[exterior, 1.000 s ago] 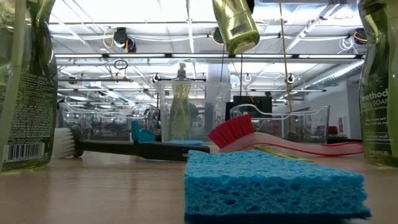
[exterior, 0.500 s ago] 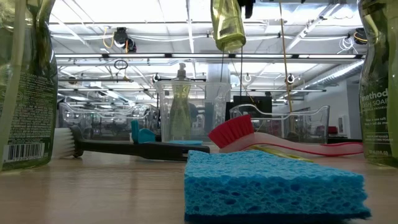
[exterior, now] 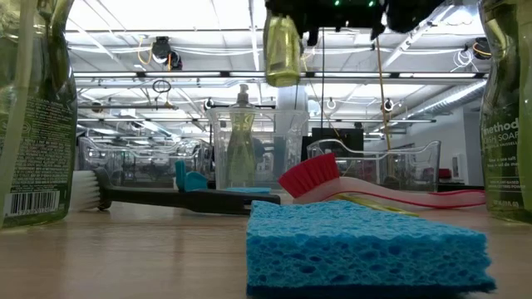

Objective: Pick & Place Kitchen Sink Supplies
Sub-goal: Put the yellow dish soap into the white bin

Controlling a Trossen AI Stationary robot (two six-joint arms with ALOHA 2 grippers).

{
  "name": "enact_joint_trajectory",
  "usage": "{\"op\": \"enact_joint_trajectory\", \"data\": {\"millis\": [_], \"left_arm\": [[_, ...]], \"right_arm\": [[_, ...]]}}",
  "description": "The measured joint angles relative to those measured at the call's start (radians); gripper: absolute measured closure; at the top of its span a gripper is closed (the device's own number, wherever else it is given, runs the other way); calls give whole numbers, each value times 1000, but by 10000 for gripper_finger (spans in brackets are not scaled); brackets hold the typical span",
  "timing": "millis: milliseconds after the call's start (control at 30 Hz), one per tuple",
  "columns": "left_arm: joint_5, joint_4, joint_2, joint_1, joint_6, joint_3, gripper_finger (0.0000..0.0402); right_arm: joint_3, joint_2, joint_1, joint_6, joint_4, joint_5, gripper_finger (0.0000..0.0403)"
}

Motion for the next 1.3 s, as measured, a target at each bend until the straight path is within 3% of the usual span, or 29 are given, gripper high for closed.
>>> {"op": "enact_joint_trajectory", "data": {"millis": [200,400,833,1300], "left_arm": [[-32,3,-100,23,0,-71,88],[-11,84,-247,63,-15,-259,88],[206,409,-553,190,112,-632,79],[331,437,-624,305,114,-748,86]], "right_arm": [[0,77,-72,45,98,-15,216],[10,116,-113,60,134,-32,215],[79,225,-126,21,119,8,216],[80,265,-134,-23,73,78,212]]}}
